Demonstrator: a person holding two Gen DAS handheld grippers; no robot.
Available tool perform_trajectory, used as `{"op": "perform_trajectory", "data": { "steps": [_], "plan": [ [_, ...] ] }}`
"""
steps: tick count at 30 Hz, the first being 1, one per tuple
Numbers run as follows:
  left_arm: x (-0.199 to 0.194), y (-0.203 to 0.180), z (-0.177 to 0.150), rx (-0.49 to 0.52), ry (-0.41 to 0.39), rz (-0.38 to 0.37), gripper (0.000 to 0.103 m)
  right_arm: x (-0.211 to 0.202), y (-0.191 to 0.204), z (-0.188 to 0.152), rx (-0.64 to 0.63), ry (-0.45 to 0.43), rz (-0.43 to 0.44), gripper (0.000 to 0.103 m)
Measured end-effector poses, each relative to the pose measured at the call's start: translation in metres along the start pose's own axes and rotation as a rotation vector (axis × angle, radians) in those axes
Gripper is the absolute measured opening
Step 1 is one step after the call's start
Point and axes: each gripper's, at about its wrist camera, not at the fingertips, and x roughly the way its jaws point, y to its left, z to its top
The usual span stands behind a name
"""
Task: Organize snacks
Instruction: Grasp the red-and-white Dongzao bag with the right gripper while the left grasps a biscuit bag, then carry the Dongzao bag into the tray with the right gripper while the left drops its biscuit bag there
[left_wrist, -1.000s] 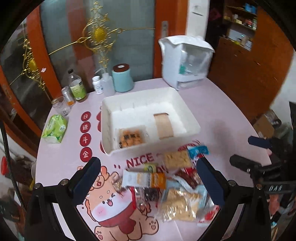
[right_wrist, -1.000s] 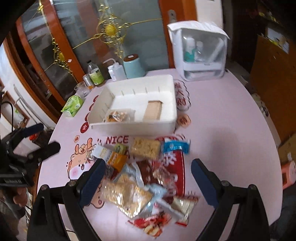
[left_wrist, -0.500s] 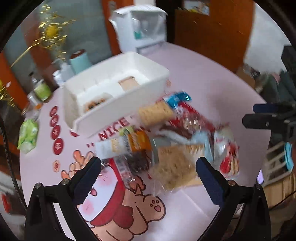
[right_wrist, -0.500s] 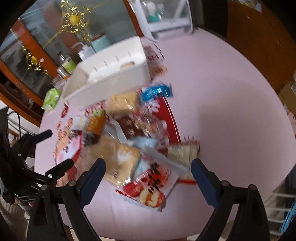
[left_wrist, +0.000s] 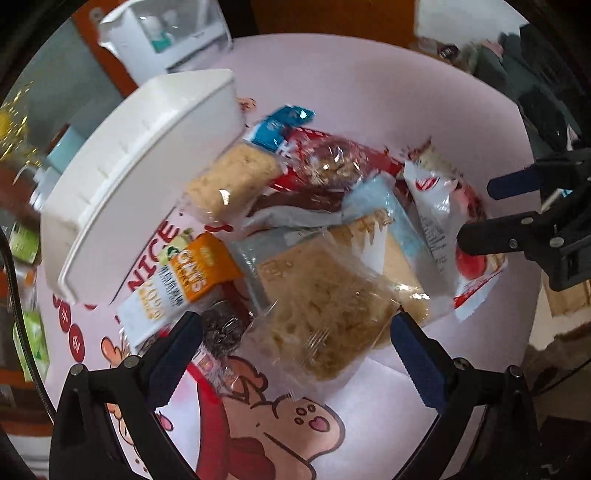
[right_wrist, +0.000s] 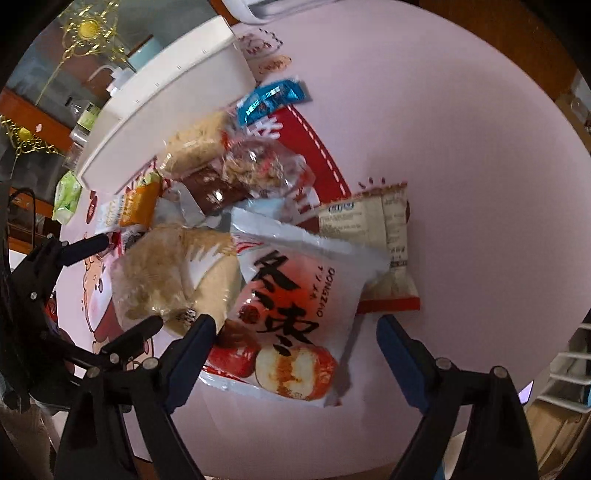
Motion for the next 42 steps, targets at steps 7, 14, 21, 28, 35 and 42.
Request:
{"op": "perform_trajectory", "data": {
  "steps": [7,14,21,28,35,42],
  "plan": [
    [0.025,-0.002,0.007,0.049,0.059,-0.045,0.101,0.017,0.001,-0.003,0.003,0.051,0.003,0.064],
    [0.033,0.004,0.008,0.002,0.091,-0.113,0.075,0.013,0.011,-0.003,-0.064,0.032,-0.016,0.055],
    [0.021,0.007,-0.006,-0.117,0.085,-0.079,0.059,-0.002,0.023,-0.005,-0.136,-0.019,-0.026,0.049],
    [-0.011,0.027,-0.041,-0.411,0.04,-0.067,0.058,-0.026,0.042,-0.005,-0.223,-0.082,-0.015,0.048],
    [-0.068,0.037,-0.064,-0.678,-0.098,0.033,0.058,-0.059,0.082,0.014,-0.355,-0.182,0.027,0.046],
    [-0.118,0.078,-0.047,-0.779,-0.183,0.186,0.058,-0.106,0.123,0.058,-0.465,-0.337,0.065,0.046]
  ]
}}
